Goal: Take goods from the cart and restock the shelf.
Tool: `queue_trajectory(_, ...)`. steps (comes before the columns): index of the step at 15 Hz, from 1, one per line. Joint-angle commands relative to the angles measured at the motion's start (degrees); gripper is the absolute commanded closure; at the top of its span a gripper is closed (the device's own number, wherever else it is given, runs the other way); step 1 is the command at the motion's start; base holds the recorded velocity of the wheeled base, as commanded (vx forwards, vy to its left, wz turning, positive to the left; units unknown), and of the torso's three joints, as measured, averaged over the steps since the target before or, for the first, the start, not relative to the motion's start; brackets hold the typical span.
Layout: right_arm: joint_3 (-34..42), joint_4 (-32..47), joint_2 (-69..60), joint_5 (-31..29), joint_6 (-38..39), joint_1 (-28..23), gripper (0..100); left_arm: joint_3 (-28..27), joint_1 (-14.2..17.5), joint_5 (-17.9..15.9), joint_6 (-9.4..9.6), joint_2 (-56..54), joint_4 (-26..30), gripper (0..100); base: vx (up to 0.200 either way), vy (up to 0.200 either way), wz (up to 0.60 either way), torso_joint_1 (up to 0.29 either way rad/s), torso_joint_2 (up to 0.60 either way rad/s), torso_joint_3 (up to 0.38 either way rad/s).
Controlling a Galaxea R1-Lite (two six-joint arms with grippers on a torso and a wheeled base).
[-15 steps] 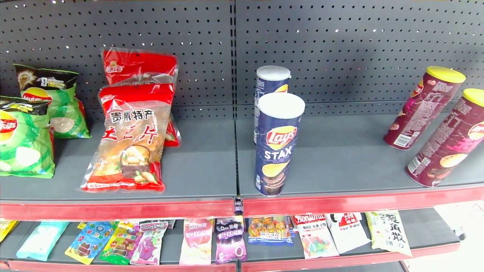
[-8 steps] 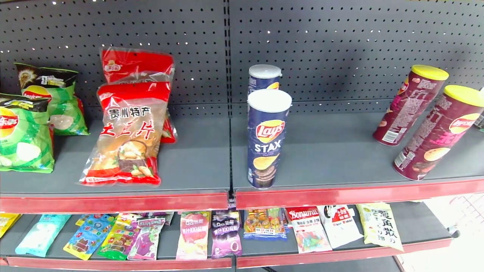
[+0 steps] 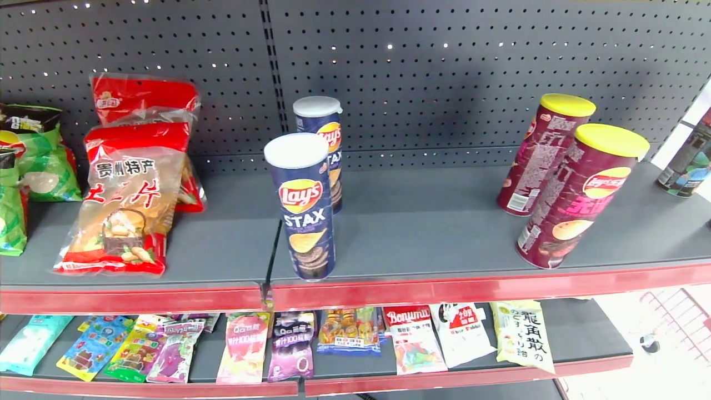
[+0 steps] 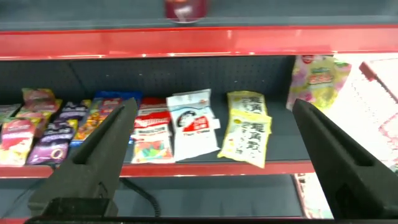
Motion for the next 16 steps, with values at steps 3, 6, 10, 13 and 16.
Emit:
queue_trajectory(3, 0.0, -0.01, 0.0, -0.03, -0.04, 0.0, 0, 0.01, 0.01, 0.09, -0.02, 0.02, -0.05, 0, 0.0, -0.2, 0.0, 0.004, 0.0, 0.001)
queue_trajectory(6, 0.0, -0.01, 0.0, -0.03, 0.04, 0.0, 0, 0.01, 0.01, 0.09, -0.02, 0.02, 0.03, 0, 0.0, -0.2, 0.0, 0.001, 0.0, 0.004)
queue_trajectory(10, 0.0, -0.01, 0.0, 0.06, 0.04, 0.0, 0, 0.01, 0.01, 0.18, -0.11, 0.02, -0.05, 0, 0.0, -0.2, 0.0, 0.002, 0.0, -0.001)
queue_trajectory(13, 0.0, -0.01, 0.0, 0.06, 0.13, 0.0, 0, 0.01, 0.01, 0.27, -0.11, 0.02, -0.05, 0, 0.0, -0.2, 0.0, -0.001, 0.0, 0.002)
queue_trajectory(16, 0.0, -0.01, 0.0, -0.03, 0.13, 0.0, 0, 0.01, 0.01, 0.27, -0.11, 0.02, 0.03, 0, 0.0, -0.2, 0.0, 0.009, 0.0, 0.001)
